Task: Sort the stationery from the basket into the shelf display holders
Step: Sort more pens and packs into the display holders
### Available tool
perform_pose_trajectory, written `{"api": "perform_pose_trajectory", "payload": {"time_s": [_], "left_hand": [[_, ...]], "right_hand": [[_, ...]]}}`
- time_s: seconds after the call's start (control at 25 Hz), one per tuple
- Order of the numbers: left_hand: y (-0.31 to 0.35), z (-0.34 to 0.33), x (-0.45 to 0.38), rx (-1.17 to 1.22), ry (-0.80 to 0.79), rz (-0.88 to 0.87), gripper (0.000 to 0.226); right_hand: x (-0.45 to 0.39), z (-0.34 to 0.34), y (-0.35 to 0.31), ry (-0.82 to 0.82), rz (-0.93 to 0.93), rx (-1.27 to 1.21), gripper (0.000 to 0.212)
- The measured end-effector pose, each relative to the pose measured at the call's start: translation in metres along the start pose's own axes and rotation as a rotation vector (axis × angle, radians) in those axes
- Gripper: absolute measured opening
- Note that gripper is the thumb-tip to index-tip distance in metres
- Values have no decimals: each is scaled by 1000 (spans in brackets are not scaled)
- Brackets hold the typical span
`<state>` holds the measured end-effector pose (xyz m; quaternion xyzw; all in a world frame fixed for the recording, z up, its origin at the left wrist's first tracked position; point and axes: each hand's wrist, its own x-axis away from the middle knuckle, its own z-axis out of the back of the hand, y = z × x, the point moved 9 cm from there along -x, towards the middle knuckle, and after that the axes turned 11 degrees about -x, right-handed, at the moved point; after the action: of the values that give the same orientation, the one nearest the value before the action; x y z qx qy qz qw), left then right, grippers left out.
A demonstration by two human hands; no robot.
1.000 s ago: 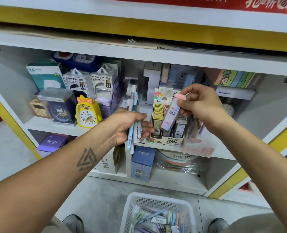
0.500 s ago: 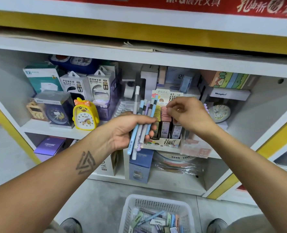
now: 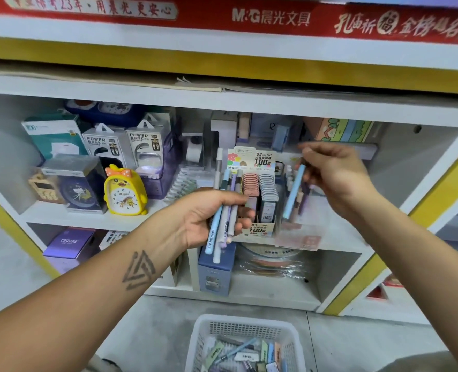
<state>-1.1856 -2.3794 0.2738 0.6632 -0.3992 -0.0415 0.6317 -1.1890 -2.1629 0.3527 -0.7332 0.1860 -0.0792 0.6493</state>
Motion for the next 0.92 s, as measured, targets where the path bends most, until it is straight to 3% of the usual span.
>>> {"api": "perform_pose_trajectory", "payload": {"time_s": [0.2, 0.36, 0.6, 0.72, 0.92], "left_hand": [[7, -16, -15, 56, 42, -11, 8], [15, -44, -28, 107, -11, -23, 7], [22, -63, -44, 122, -7, -97, 11], [22, -64, -49, 102, 8, -112, 11], [23, -59, -52, 79, 34, -131, 25]], "right_hand": [[7, 36, -39, 56, 279, 288, 6], [12, 44, -43, 19, 392, 445, 17], [3, 39, -13, -91, 395, 579, 10], [-2, 33, -4, -124, 440, 759, 13], [-8, 23, 8, -183, 427, 863, 17]]}}
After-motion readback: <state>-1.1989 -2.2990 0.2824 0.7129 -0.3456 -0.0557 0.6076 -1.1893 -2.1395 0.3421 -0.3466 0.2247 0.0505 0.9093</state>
